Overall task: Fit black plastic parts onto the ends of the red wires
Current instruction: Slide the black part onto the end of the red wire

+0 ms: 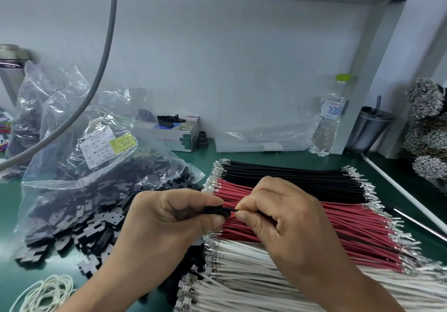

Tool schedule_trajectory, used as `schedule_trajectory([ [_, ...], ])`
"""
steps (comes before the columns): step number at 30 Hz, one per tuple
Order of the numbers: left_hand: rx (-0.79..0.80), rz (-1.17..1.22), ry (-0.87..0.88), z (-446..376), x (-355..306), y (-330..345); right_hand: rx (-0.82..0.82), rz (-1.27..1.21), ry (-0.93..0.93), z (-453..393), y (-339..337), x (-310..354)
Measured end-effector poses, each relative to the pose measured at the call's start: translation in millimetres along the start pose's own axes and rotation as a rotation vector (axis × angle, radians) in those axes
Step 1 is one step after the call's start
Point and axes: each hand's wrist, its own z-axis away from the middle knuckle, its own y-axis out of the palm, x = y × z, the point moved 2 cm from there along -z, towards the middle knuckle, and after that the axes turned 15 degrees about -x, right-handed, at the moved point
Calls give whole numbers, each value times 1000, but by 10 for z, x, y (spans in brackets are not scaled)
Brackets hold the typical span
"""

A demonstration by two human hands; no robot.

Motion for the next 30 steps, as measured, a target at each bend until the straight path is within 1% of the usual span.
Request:
schedule_trajectory([
  [3,-10,-3,-7,-16,23,-4,30,15,6,-34,-18,-17],
  [5,-2,15,-15,-25,25,26,11,96,-11,-83,-82,-50],
  [7,-36,42,-10,-47,34,23,-105,189,-86,-116,-169,-53],
  [9,-128,59,-29,-93,61,-38,-215,208,-170,-87,-205,-20],
  [10,-171,79,-52,-115,77,-76,-207,207,-203,-54,-178,-1],
  [11,-203,107,-78,-133,91,-100,-148,212,-216,-24,-124,0],
  [12,-219,130,-98,-144,103,-110,-56,237,-199,-8,-53,-11],
  [14,-213,153,-127,-144,123,-87,126,294,-54,-53,102,-55],
  [15,-203,161,-137,-135,127,-73,158,296,22,-72,159,-105],
  [17,-189,177,-147,-130,131,-62,151,239,151,-120,223,-206],
  [19,-204,192,-157,-142,137,-81,155,212,205,-174,235,-237],
  [24,-228,211,-185,-169,180,-100,198,234,171,-222,103,-224],
  [26,-214,229,-210,-171,196,-95,211,230,116,-219,41,-223],
  [28,-192,263,-240,-173,204,-92,143,191,46,-201,-17,-184],
  [30,-161,302,-273,-168,202,-86,37,82,30,-147,-45,-130],
])
